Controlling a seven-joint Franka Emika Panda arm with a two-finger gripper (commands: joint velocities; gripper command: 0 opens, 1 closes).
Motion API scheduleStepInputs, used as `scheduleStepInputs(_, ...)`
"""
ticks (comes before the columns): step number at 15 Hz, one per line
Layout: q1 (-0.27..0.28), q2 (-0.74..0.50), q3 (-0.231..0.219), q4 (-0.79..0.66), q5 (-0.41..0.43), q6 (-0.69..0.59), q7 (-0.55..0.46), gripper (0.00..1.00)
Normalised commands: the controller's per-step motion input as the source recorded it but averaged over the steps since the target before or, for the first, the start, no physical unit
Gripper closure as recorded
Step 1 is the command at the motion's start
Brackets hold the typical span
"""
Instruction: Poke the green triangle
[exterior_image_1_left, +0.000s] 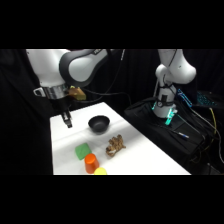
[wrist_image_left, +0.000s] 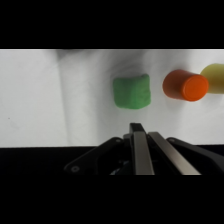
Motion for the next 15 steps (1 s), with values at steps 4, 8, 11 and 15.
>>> scheduleStepInputs(4, -0.092, 0.33, 0.122, 0.30, 0.161, 0.13, -0.22, 0.99)
scheduleStepInputs(8, -0.094, 0.30, 0.126, 0.26, 0.180, 0.14, -0.19, 0.99)
scheduleStepInputs(11, -0.087, 0.26, 0.118, 0.18, 0.173, 0.14, -0.15, 0.99)
scheduleStepInputs(15, -0.095, 0.23, 0.101, 0.17, 0.164, 0.09, -0.13, 0.99)
